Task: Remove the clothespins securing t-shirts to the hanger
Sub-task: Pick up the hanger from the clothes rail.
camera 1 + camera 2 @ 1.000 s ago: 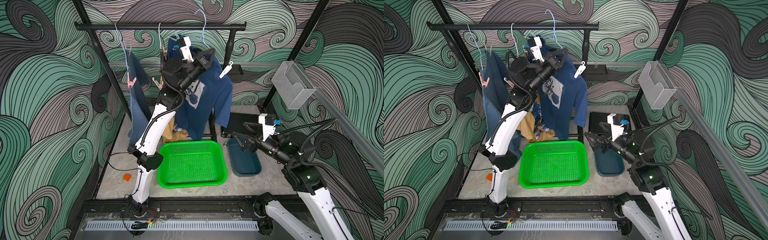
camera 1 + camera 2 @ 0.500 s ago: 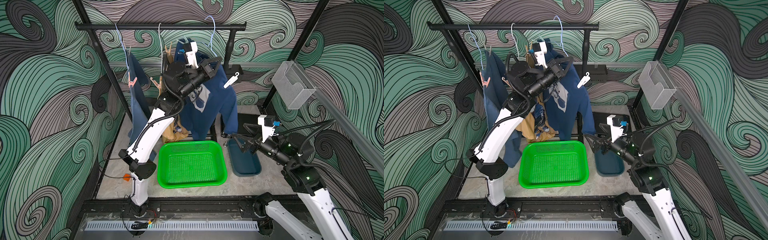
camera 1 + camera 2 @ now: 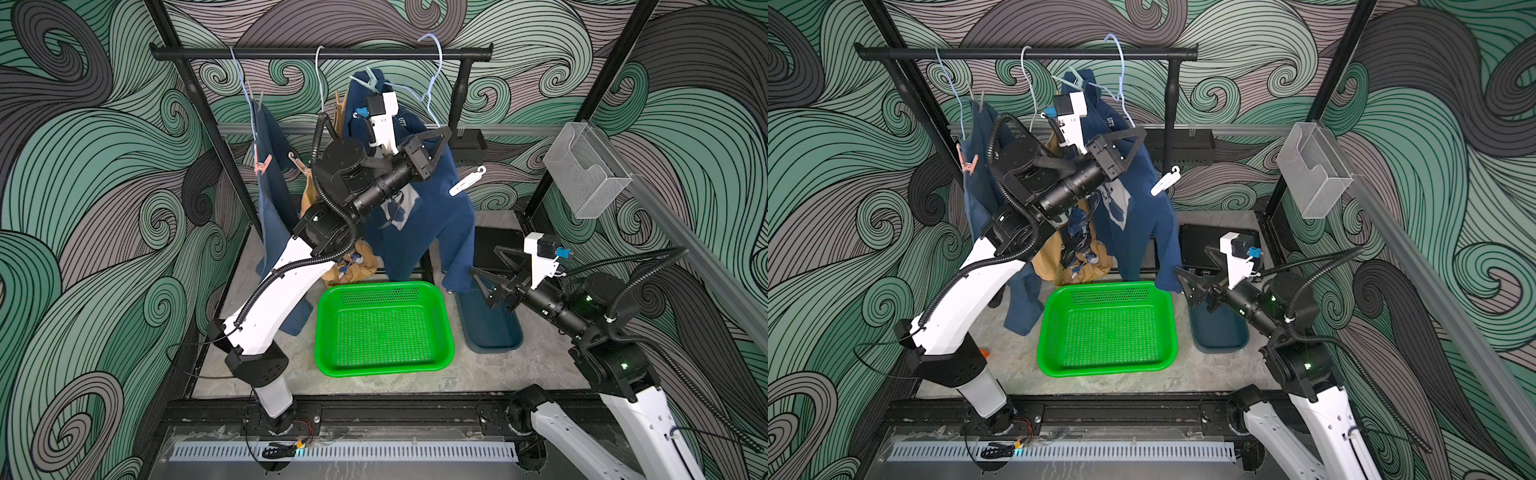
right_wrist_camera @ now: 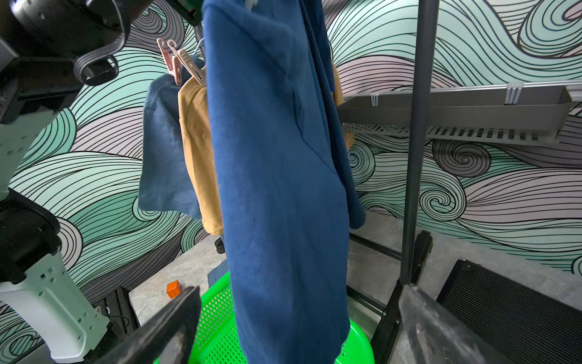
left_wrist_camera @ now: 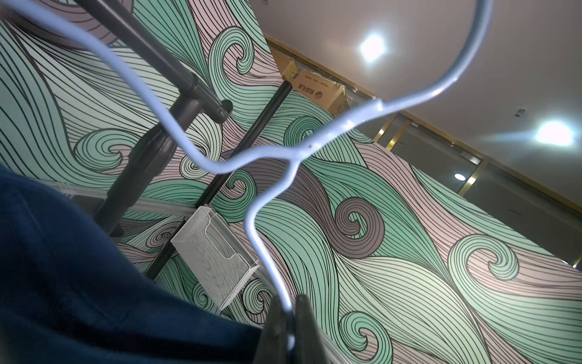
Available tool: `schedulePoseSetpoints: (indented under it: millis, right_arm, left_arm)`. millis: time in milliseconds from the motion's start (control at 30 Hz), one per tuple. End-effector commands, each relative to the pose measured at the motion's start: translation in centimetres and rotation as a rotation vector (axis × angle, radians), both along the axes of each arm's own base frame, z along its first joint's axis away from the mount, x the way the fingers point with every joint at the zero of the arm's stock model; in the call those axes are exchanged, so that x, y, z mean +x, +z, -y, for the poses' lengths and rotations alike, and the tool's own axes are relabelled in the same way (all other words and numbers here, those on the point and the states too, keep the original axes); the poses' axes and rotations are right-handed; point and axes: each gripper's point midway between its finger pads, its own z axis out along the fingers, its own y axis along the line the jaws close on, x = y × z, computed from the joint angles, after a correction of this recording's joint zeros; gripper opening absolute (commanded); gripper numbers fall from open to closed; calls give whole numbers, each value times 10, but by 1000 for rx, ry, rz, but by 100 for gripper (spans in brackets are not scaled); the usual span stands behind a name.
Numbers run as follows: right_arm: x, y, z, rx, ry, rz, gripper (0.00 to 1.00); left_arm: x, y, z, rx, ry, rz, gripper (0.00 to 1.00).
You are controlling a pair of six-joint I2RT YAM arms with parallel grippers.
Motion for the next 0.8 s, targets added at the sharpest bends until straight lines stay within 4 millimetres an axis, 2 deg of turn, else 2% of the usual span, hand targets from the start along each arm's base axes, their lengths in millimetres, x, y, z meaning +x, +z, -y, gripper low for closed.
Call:
schedulePoseSetpoints:
  millis: [0,200,400,600,767]
  right_arm:
    - [-4,4,3,-5,-15,32,99]
    - [-1,1,8,-5,-45,36,99]
    - [0,-8,19,10,-114,55,99]
    - [0,-27,35,11,-200,54,99]
    - [-3,-33,41,17,-229,56,99]
  left_arm:
    - [-29,38,-21,-45,68,147,0]
    - [-58,45,-15,-14,80,200,0]
    - [-88,67,-6,7,69,282,0]
    - [-116,90,1,6,103,384,0]
    - [-140,91,19,49,150,461,0]
